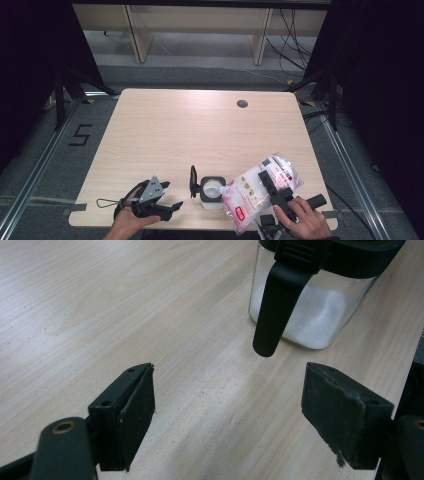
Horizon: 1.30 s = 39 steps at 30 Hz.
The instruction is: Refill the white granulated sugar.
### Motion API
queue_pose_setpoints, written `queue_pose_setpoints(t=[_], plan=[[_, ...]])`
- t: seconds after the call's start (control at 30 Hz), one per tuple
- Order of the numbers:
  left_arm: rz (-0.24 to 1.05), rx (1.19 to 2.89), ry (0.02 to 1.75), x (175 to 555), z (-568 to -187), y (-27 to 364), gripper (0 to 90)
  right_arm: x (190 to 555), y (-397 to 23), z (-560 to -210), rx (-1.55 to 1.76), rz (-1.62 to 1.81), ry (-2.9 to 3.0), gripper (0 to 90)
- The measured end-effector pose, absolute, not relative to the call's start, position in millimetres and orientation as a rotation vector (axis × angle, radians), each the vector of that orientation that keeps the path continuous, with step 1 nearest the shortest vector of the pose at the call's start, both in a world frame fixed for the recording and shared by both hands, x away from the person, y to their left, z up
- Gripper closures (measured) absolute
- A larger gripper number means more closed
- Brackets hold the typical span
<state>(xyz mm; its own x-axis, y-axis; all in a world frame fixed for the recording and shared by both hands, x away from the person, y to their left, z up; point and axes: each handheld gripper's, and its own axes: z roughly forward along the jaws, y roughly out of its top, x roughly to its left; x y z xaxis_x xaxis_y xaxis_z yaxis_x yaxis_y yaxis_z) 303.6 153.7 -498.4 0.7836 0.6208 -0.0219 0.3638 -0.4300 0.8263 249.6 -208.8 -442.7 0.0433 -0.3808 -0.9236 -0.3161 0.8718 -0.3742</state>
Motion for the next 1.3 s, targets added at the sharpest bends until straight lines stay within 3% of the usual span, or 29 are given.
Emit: queue_pose_setpoints(t=[1.3], plan=[[0.382, 2.1, 0.705, 303.7, -496.7, 155.5, 21.0, 248.4, -205.8, -443.9, -0.588, -0.104, 1.562, 47.8]])
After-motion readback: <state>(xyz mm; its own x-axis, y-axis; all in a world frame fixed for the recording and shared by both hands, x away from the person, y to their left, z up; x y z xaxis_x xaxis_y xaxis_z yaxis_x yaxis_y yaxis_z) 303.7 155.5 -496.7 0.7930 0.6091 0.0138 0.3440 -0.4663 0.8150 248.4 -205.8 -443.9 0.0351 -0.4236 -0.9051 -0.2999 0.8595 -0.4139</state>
